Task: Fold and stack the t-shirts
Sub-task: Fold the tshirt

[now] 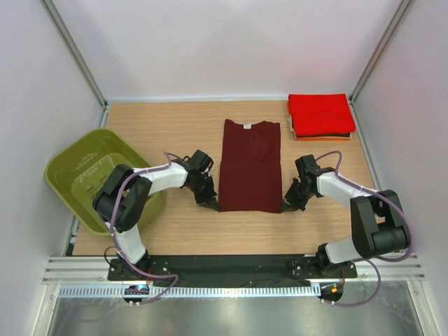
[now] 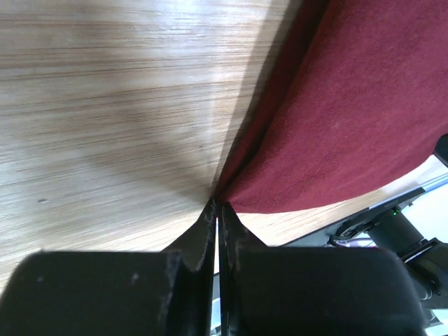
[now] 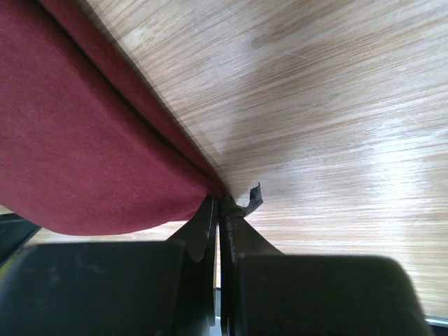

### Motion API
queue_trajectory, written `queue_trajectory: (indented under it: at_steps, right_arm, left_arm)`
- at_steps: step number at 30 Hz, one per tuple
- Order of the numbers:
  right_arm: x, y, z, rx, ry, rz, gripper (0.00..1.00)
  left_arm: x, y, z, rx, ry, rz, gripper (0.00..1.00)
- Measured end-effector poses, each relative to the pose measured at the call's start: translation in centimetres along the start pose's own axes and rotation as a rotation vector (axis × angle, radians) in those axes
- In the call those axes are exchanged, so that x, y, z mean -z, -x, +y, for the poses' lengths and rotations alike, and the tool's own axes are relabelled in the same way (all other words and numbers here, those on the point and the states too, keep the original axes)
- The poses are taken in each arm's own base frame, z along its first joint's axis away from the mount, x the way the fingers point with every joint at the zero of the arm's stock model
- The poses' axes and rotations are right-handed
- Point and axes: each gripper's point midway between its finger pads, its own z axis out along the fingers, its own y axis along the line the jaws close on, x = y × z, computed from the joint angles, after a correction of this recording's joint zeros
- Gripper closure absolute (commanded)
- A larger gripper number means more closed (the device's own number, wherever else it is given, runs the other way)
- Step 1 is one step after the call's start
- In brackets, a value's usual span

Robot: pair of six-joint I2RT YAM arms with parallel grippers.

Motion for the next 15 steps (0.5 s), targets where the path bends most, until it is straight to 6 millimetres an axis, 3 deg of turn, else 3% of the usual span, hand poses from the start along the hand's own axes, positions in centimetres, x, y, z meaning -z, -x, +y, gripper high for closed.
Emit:
queue_trajectory:
  at_steps: [11,15]
  right_arm:
    - [0.7,0.4,-0.9,0.057,-0.032,-0.045,0.99]
    - [0.8,0.1,-1.1,0.064,-0.024,-0.048,0.99]
  left_arm:
    - [0.5,0.8,0.9,0.009,0.061,-0.031,0.99]
    - [0.7,0.8,0.9,0.002,0.063,-0.033,0.87]
